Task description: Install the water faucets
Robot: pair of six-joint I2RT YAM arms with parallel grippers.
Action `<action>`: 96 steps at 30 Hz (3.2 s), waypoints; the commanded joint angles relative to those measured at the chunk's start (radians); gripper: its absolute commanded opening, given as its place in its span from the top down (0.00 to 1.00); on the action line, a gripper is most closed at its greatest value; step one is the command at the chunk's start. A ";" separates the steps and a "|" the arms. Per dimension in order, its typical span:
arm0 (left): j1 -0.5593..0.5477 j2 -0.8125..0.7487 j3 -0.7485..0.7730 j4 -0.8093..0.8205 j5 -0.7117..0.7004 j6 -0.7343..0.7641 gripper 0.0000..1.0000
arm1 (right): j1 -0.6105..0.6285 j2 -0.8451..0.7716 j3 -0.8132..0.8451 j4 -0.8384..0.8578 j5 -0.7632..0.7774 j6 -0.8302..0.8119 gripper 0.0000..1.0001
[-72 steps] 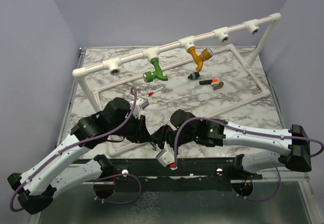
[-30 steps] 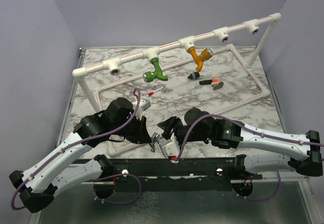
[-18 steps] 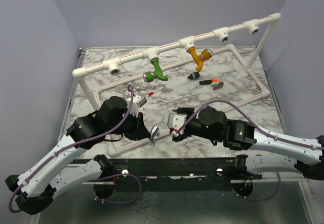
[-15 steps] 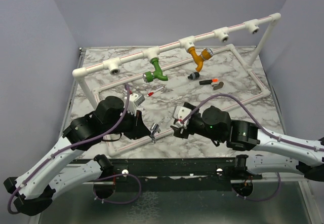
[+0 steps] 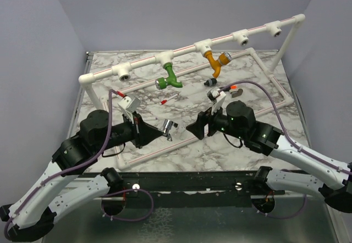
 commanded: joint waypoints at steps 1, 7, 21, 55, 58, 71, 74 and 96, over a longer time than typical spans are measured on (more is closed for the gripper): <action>-0.004 -0.057 -0.023 0.173 -0.022 -0.014 1.00 | -0.104 -0.008 -0.090 0.184 -0.383 0.249 0.27; -0.005 -0.110 -0.069 0.319 -0.030 -0.045 1.00 | -0.130 -0.019 -0.167 0.437 -0.560 0.376 0.26; -0.004 -0.178 -0.182 0.617 -0.003 -0.085 1.00 | -0.135 0.075 -0.171 0.891 -0.662 0.579 0.28; -0.005 -0.197 -0.262 0.786 -0.026 -0.136 1.00 | -0.135 0.190 0.051 0.915 -0.796 0.567 0.40; -0.004 -0.199 -0.258 0.778 -0.034 -0.130 1.00 | -0.134 0.200 0.059 0.902 -0.797 0.568 0.42; -0.005 -0.205 -0.270 0.783 -0.061 -0.117 1.00 | -0.129 0.212 0.079 0.867 -0.796 0.556 0.48; -0.005 -0.213 -0.280 0.786 -0.078 -0.117 1.00 | -0.126 0.214 0.081 0.880 -0.796 0.558 0.48; -0.004 -0.263 -0.325 0.827 -0.146 -0.127 1.00 | -0.112 0.266 0.112 0.911 -0.801 0.581 0.54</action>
